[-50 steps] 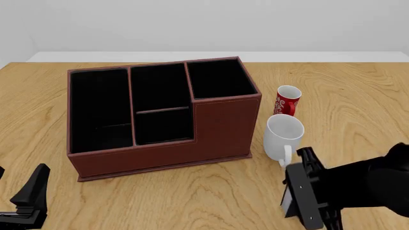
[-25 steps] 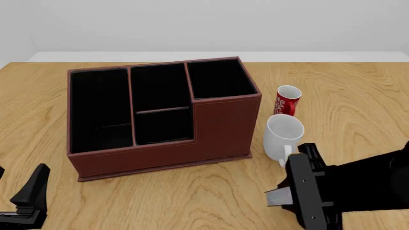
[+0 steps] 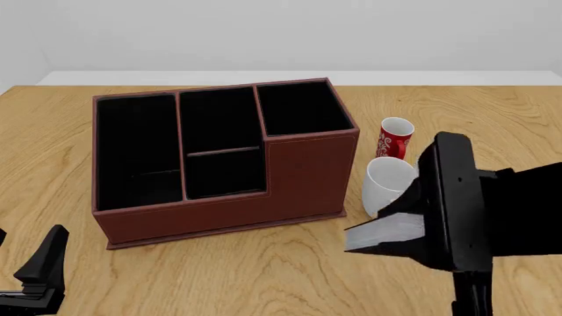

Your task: Pick up the book and place it in the right compartment of the caddy.

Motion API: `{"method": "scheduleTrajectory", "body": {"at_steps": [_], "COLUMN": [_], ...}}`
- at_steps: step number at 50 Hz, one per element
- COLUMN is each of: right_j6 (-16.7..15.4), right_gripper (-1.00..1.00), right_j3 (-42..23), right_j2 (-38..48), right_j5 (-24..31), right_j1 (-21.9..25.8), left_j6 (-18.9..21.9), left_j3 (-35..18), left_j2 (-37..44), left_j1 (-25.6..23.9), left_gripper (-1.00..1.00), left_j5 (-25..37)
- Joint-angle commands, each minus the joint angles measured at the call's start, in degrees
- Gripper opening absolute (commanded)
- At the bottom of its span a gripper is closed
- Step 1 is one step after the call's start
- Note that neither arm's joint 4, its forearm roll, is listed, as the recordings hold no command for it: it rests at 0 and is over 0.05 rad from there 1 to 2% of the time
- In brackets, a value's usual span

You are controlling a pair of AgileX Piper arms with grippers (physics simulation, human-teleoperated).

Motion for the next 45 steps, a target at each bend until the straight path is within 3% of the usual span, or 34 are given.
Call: {"method": "scheduleTrajectory", "body": {"at_steps": [1,2,6,7,10,11,13,14,16,17,19,20,22,23,31,36,45], "right_j6": [7.4,7.3,6.4,4.1,3.6,0.8,0.6,-2.9,-1.1,-4.8,-3.7,-6.2,-6.0,-7.9,-8.6,-10.5,-10.4], "right_gripper": [-1.0,-1.0,-1.0,-1.0,-1.0,-1.0,-1.0,-1.0,-1.0,-1.0,-1.0,-1.0,-1.0,-1.0,-1.0,-1.0,-1.0], "right_j3": [-14.1,-16.9,-18.3,-18.6,-19.0,-20.7,-21.1,-22.0,-24.3,-24.4,-26.3,-27.5,-29.1,-29.0,-35.7,-37.2,-39.9], "right_j2": [1.0,1.3,1.3,0.8,0.8,0.5,1.0,0.3,1.9,1.1,2.1,1.7,2.4,1.8,3.3,3.9,6.2], "right_j5": [5.3,6.5,7.8,7.9,8.9,8.1,9.6,9.5,9.9,9.9,9.9,9.9,9.9,9.9,9.8,8.3,6.5], "right_j1": [4.6,5.2,5.6,5.0,6.5,4.7,5.1,2.8,4.4,2.1,3.1,1.4,2.0,1.0,1.6,1.5,2.2], "left_j6": [0.0,0.0,0.0,0.0,0.0,0.0,0.0,0.0,0.0,0.0,0.0,0.0,0.0,0.0,0.0,0.0,0.0], "left_j3": [0.0,0.0,0.0,0.0,0.0,0.0,0.0,0.0,0.0,0.0,0.0,0.0,0.0,0.0,0.0,0.0,0.0], "left_j2": [0.0,0.0,0.0,0.0,0.0,0.0,0.0,0.0,0.0,0.0,0.0,0.0,0.0,0.0,0.0,0.0,0.0], "left_j1": [0.0,0.0,0.0,0.0,0.0,0.0,0.0,0.0,0.0,0.0,0.0,0.0,0.0,0.0,0.0,0.0,0.0], "left_gripper": [1.0,1.0,1.0,1.0,1.0,1.0,1.0,1.0,1.0,1.0,1.0,1.0,1.0,1.0,1.0,1.0,1.0], "left_j5": [0.0,0.0,0.0,0.0,0.0,0.0,0.0,0.0,0.0,0.0,0.0,0.0,0.0,0.0,0.0,0.0,0.0]}}
